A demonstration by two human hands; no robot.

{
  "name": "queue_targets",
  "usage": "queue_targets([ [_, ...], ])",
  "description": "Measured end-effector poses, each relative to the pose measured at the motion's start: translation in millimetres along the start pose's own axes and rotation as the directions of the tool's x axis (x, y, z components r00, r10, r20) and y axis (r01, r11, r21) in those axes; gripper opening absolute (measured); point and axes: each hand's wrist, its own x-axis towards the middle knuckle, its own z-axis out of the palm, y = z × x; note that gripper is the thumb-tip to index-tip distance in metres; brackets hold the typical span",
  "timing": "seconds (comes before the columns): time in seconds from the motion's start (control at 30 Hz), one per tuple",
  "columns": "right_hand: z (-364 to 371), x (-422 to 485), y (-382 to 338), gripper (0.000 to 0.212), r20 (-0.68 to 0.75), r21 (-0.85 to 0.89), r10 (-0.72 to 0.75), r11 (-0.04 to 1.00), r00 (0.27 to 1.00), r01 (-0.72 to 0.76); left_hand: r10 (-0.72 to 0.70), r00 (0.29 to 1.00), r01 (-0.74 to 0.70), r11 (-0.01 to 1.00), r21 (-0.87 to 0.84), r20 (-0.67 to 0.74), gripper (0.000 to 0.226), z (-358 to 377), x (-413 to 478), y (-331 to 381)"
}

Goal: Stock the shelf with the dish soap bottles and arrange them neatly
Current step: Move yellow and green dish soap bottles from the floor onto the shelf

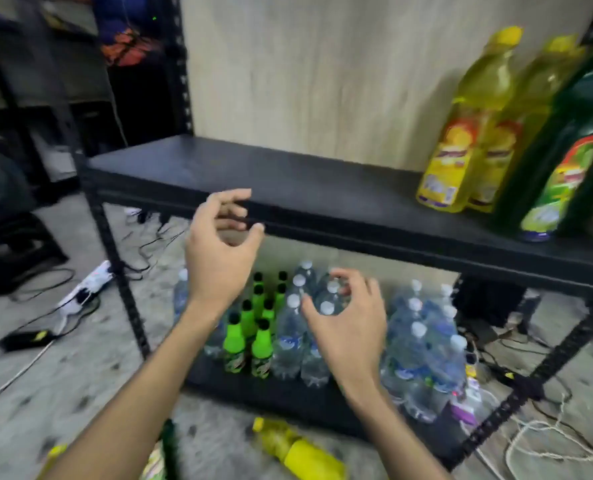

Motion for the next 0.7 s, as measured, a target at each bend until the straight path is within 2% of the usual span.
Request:
queue_targets([
  [0.07, 66.3, -59.8, -7.6, 0.041, 0.298, 0.013, 0.050, 0.998, 0.953, -0.056, -0.131, 0.961, 0.152, 0.986, 0.070, -0.242, 0.039, -87.5, -38.9, -50.7],
  [0.1, 99.1, -89.2, -11.1, 0.041, 0.430, -0.016, 0.078, 0.997, 0.899, -0.079, -0.195, 0.914, 0.256, 0.958, 0.132, -0.357, 0.037, -128.2, -57.9, -77.8],
  [0.17, 160.7, -144.3, -16.6, 0.045, 0.643, -0.085, 0.151, 0.988, 0.751, -0.126, -0.299, 0.784, 0.494, 0.832, 0.254, -0.545, 0.032, -201.4, -93.5, -136.1],
  [0.23, 215.8, -192.5, -15.8, 0.048, 0.779, -0.165, 0.240, 0.970, 0.580, -0.180, -0.430, 0.634, 0.723, 0.623, 0.297, -0.642, 0.030, -262.3, -129.7, -192.6],
  [0.3, 266.0, -237.0, -10.3, 0.052, 0.838, -0.268, 0.327, 0.944, 0.437, -0.192, -0.620, 0.422, 0.905, 0.332, 0.266, -0.661, 0.036, -312.8, -171.5, -244.8],
  [0.33, 288.6, -255.4, -4.9, 0.058, 0.842, -0.314, 0.368, 0.929, 0.394, -0.197, -0.707, 0.312, 0.949, 0.198, 0.246, -0.634, 0.040, -331.8, -191.4, -268.9],
  [0.37, 309.8, -271.8, 1.6, 0.068, 0.834, -0.362, 0.414, 0.909, 0.366, -0.205, -0.778, 0.221, 0.966, 0.093, 0.239, -0.589, 0.044, -347.1, -209.5, -291.0],
  [0.4, 329.5, -285.0, 9.7, 0.078, 0.813, -0.416, 0.464, 0.886, 0.353, -0.206, -0.829, 0.159, 0.967, 0.022, 0.253, -0.537, 0.050, -357.3, -223.6, -310.1],
  [0.47, 365.4, -301.6, 29.2, 0.091, 0.764, -0.516, 0.539, 0.841, 0.355, -0.166, -0.885, 0.096, 0.943, -0.066, 0.326, -0.455, 0.065, -366.5, -242.8, -343.6],
  [0.57, 400.7, -314.1, 56.9, 0.104, 0.697, -0.621, 0.623, 0.772, 0.355, -0.136, -0.927, 0.050, 0.907, -0.113, 0.406, -0.371, 0.085, -359.0, -257.6, -381.9],
  [0.63, 417.3, -319.3, 74.2, 0.107, 0.670, -0.656, 0.643, 0.746, 0.371, -0.110, -0.937, 0.037, 0.887, -0.129, 0.444, -0.347, 0.084, -348.6, -259.9, -404.7],
  [0.7, 429.5, -323.7, 88.0, 0.109, 0.660, -0.669, 0.651, 0.737, 0.375, -0.102, -0.939, 0.032, 0.862, -0.147, 0.485, -0.342, 0.092, -340.1, -262.1, -425.1],
])
